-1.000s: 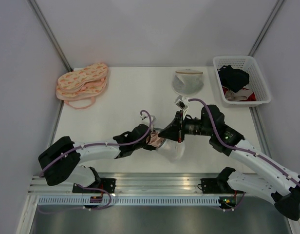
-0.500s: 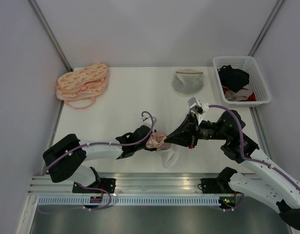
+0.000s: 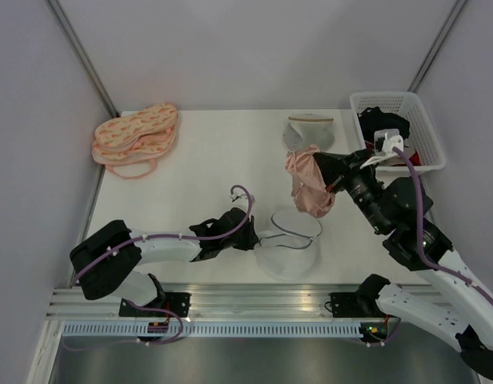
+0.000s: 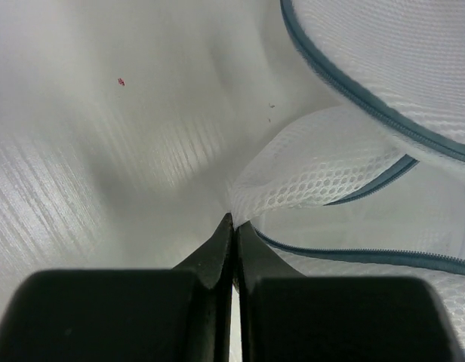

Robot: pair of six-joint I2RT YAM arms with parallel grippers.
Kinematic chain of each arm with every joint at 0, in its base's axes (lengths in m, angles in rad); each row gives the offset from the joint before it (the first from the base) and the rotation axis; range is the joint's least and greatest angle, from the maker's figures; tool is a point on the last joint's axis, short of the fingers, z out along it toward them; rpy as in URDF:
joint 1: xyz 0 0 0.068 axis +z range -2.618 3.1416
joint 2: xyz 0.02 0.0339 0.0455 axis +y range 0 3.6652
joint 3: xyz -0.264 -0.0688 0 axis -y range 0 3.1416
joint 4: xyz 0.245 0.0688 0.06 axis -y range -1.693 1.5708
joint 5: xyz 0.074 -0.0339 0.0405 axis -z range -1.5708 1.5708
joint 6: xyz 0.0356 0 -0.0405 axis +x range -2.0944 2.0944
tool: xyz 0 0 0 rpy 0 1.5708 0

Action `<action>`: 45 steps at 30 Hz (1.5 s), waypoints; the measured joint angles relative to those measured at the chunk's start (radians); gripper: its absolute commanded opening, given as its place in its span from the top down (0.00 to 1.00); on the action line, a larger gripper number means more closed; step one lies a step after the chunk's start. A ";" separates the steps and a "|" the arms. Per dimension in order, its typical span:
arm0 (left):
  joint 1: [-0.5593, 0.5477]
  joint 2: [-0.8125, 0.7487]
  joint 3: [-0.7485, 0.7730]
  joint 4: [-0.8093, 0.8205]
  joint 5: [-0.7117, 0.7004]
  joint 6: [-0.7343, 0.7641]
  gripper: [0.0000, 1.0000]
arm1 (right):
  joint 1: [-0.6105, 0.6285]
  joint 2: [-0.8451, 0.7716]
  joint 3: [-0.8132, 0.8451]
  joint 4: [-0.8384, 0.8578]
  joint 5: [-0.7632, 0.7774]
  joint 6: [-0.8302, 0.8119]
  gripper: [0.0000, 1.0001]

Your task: Unzip the laundry bag and remove the bra

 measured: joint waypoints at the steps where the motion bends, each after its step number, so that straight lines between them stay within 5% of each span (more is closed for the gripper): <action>1: 0.000 -0.002 0.000 -0.005 0.000 0.000 0.98 | 0.000 0.025 0.019 -0.007 0.078 -0.003 1.00; 6: 0.000 -0.053 0.000 -0.062 -0.007 0.000 0.98 | -0.008 0.167 0.076 -0.027 0.438 -0.024 1.00; 11: 0.000 -0.144 0.003 -0.132 -0.026 0.001 0.98 | -0.126 0.298 0.149 -0.048 0.605 -0.021 1.00; 19: 0.000 -0.277 0.013 -0.250 -0.066 0.004 0.98 | -0.597 0.601 0.420 -0.095 0.474 0.092 1.00; 24: 0.001 -0.354 0.014 -0.305 -0.079 0.004 0.98 | -0.789 0.834 0.561 -0.127 0.371 0.146 1.00; 37: 0.006 -0.527 0.013 -0.405 -0.089 0.003 0.98 | -0.883 1.307 0.823 -0.200 0.331 0.168 0.99; 39: 0.006 -0.541 0.012 -0.412 -0.095 0.003 0.98 | -0.883 1.353 0.819 -0.214 0.322 0.170 0.84; 40: 0.006 -0.544 0.010 -0.413 -0.101 0.003 0.98 | -0.883 1.365 0.812 -0.220 0.315 0.171 0.61; 42: 0.007 -0.544 0.002 -0.415 -0.114 0.003 0.98 | -0.883 1.375 0.801 -0.236 0.294 0.161 0.42; 45: 0.007 -0.542 -0.011 -0.422 -0.127 0.002 0.98 | -0.881 1.360 0.802 -0.238 0.274 0.146 0.26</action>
